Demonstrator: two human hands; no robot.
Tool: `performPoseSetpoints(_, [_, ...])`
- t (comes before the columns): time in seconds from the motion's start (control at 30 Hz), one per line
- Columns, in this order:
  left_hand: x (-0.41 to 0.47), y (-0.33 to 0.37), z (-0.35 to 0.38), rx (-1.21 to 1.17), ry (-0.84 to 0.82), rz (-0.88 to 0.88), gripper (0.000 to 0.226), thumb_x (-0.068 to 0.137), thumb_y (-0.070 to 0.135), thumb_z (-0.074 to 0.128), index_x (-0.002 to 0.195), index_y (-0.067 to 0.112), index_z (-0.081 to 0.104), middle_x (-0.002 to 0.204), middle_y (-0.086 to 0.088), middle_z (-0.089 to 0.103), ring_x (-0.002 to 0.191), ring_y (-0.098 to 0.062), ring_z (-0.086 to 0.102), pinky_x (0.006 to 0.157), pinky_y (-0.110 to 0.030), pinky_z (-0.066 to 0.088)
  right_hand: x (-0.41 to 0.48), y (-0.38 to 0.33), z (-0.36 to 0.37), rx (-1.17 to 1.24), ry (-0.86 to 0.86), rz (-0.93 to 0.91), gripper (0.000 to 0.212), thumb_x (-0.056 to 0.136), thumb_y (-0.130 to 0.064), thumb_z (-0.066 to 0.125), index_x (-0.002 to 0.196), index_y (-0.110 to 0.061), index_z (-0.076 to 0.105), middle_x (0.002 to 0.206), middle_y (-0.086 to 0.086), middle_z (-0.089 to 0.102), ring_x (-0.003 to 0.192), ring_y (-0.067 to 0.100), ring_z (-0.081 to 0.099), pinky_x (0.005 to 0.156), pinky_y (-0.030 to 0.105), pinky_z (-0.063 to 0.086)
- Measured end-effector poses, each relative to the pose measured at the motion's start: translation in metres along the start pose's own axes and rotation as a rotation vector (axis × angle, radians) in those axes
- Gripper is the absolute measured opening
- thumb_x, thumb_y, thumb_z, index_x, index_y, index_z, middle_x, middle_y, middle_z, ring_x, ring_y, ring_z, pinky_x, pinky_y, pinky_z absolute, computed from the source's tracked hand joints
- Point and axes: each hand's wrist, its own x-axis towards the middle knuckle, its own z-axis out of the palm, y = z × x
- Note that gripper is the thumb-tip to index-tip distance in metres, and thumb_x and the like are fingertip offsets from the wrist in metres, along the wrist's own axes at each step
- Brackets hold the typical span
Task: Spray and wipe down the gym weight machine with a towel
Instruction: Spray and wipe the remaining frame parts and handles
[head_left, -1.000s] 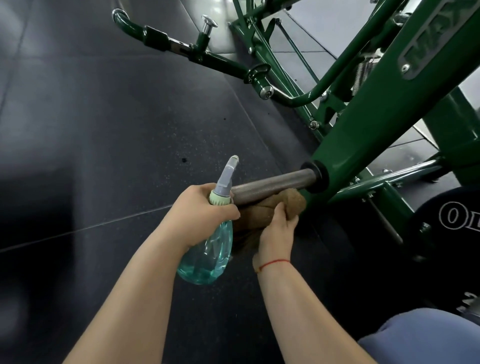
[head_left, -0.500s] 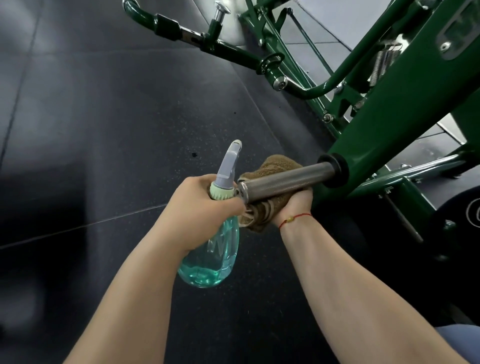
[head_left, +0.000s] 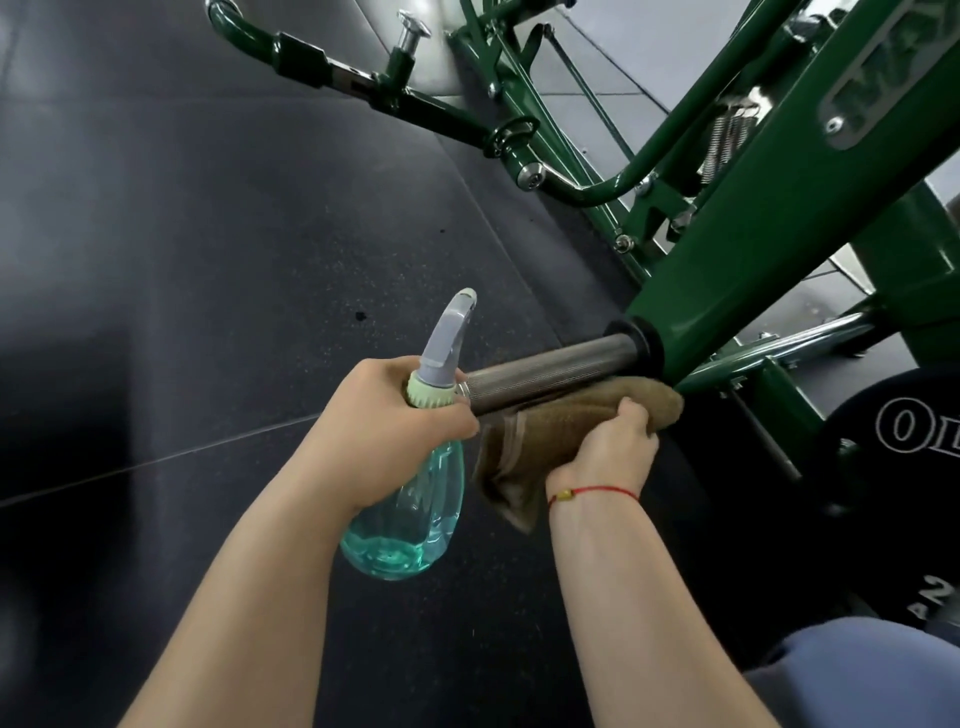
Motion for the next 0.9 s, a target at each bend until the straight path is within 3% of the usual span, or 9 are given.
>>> performPoseSetpoints(0.1, [-0.001, -0.001, -0.006, 0.007, -0.011, 0.010, 0.027, 0.064, 0.035, 0.073, 0.087, 0.021, 0.075, 0.081, -0.018, 0.068, 0.071, -0.018, 0.056, 0.069, -0.037, 0.045, 0.010, -0.002, 0.020, -0.048, -0.014, -0.092, 0.055, 0.103, -0.032, 0.051, 0.153, -0.029, 0.030, 0.143, 0.010, 0.050, 0.120, 0.030, 0.057, 0.103, 0.051, 0.047])
performPoseSetpoints(0.23, [0.001, -0.001, -0.004, 0.045, -0.035, 0.012, 0.032, 0.071, 0.029, 0.079, 0.095, 0.010, 0.070, 0.070, -0.006, 0.057, 0.066, -0.018, 0.053, 0.066, -0.038, 0.043, 0.024, 0.010, 0.027, -0.224, -0.010, -0.113, 0.065, 0.101, -0.025, 0.053, 0.156, -0.023, 0.019, 0.145, 0.015, 0.046, 0.127, 0.034, 0.053, 0.108, 0.050, 0.044])
performPoseSetpoints(0.33, [0.008, 0.006, 0.008, 0.050, -0.081, 0.054, 0.051, 0.066, 0.033, 0.077, 0.103, 0.002, 0.064, 0.070, -0.006, 0.054, 0.065, -0.018, 0.051, 0.063, -0.038, 0.041, 0.019, 0.000, 0.010, -0.366, -0.081, -0.137, 0.061, 0.101, -0.021, 0.054, 0.155, -0.017, 0.026, 0.137, 0.013, 0.052, 0.119, 0.030, 0.057, 0.097, 0.038, 0.046])
performPoseSetpoints(0.47, [0.017, 0.024, 0.026, 0.027, -0.178, 0.110, 0.045, 0.064, 0.035, 0.078, 0.097, 0.006, 0.066, 0.067, -0.004, 0.053, 0.062, -0.017, 0.050, 0.063, -0.037, 0.040, 0.007, -0.031, -0.016, -0.415, -0.162, -0.225, 0.044, 0.087, -0.023, 0.070, 0.129, -0.022, 0.058, 0.115, 0.011, 0.069, 0.104, 0.031, 0.069, 0.096, 0.054, 0.055])
performPoseSetpoints(0.53, [0.022, 0.035, 0.039, 0.004, -0.240, 0.143, 0.029, 0.068, 0.032, 0.084, 0.080, 0.013, 0.066, 0.064, -0.002, 0.054, 0.061, -0.016, 0.051, 0.061, -0.032, 0.040, 0.001, -0.056, -0.023, -0.365, -0.165, -0.325, 0.040, 0.077, -0.020, 0.074, 0.117, -0.024, 0.066, 0.107, 0.009, 0.074, 0.098, 0.030, 0.072, 0.089, 0.055, 0.058])
performPoseSetpoints(0.6, [0.024, 0.045, 0.055, -0.001, -0.275, 0.188, 0.027, 0.076, 0.026, 0.086, 0.063, 0.028, 0.062, 0.057, 0.006, 0.052, 0.056, -0.012, 0.049, 0.055, -0.027, 0.038, -0.005, -0.082, -0.026, -0.339, -0.167, -0.445, 0.034, 0.081, -0.014, 0.074, 0.113, -0.022, 0.067, 0.103, 0.008, 0.075, 0.095, 0.030, 0.073, 0.084, 0.053, 0.060])
performPoseSetpoints(0.67, [0.028, 0.055, 0.074, -0.024, -0.292, 0.230, 0.028, 0.078, 0.024, 0.084, 0.062, 0.035, 0.063, 0.056, 0.010, 0.054, 0.055, -0.011, 0.049, 0.054, -0.027, 0.038, -0.008, -0.105, -0.033, -0.305, -0.172, -0.542, 0.028, 0.086, -0.010, 0.072, 0.110, -0.023, 0.068, 0.101, 0.006, 0.075, 0.092, 0.027, 0.074, 0.082, 0.050, 0.061])
performPoseSetpoints(0.8, [0.032, 0.069, 0.104, -0.052, -0.283, 0.275, 0.020, 0.076, 0.018, 0.082, 0.073, 0.026, 0.064, 0.059, 0.006, 0.055, 0.053, -0.014, 0.047, 0.053, -0.031, 0.038, -0.016, -0.128, -0.050, -0.316, -0.161, -0.776, 0.027, 0.086, -0.012, 0.074, 0.104, -0.031, 0.067, 0.100, -0.003, 0.074, 0.094, 0.019, 0.073, 0.089, 0.051, 0.059])
performPoseSetpoints(0.9, [0.035, 0.074, 0.117, -0.036, -0.232, 0.285, 0.018, 0.076, 0.017, 0.080, 0.071, 0.021, 0.063, 0.056, 0.009, 0.054, 0.051, -0.010, 0.048, 0.052, -0.028, 0.039, -0.014, -0.148, -0.059, -0.394, -0.108, -0.989, 0.038, 0.085, -0.014, 0.077, 0.116, -0.032, 0.063, 0.113, -0.007, 0.069, 0.106, 0.011, 0.068, 0.097, 0.049, 0.055])
